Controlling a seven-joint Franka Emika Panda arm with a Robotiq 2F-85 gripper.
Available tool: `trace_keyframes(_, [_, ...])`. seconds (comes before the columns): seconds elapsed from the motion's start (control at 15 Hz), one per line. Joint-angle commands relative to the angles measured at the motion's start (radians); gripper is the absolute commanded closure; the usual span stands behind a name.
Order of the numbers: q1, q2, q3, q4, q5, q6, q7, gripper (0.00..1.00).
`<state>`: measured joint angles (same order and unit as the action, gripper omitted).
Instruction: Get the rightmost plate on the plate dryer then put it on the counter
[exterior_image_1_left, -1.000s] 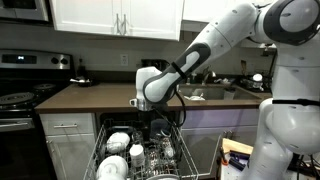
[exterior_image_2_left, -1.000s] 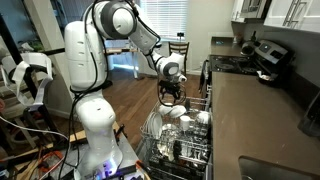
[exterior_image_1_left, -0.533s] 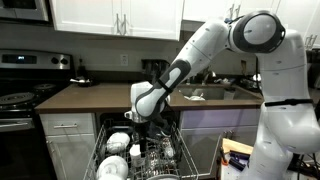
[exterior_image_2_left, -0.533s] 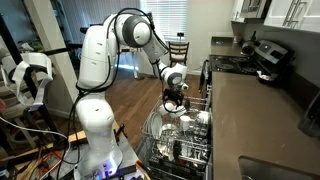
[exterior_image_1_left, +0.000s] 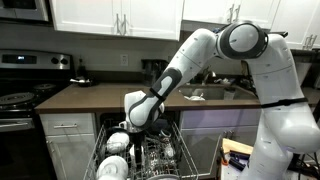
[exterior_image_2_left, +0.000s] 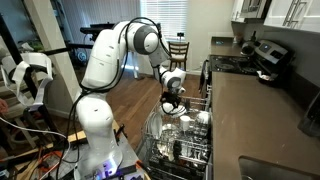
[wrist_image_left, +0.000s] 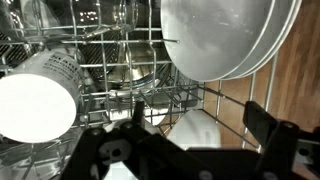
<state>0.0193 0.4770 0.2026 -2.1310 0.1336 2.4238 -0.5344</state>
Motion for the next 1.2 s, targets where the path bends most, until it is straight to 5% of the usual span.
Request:
trace_keyframes(0.0, [0.008,0.019,0.019,0.005,-0.004,0.001,0.053,0.0])
trace_keyframes(1.07, [0.079,0.083,-0.031,0.028,-0.06,-0.153,0.283,0.0])
trace_keyframes(1.13, [0.081,0.084,-0.033,0.031,-0.064,-0.166,0.29,0.24])
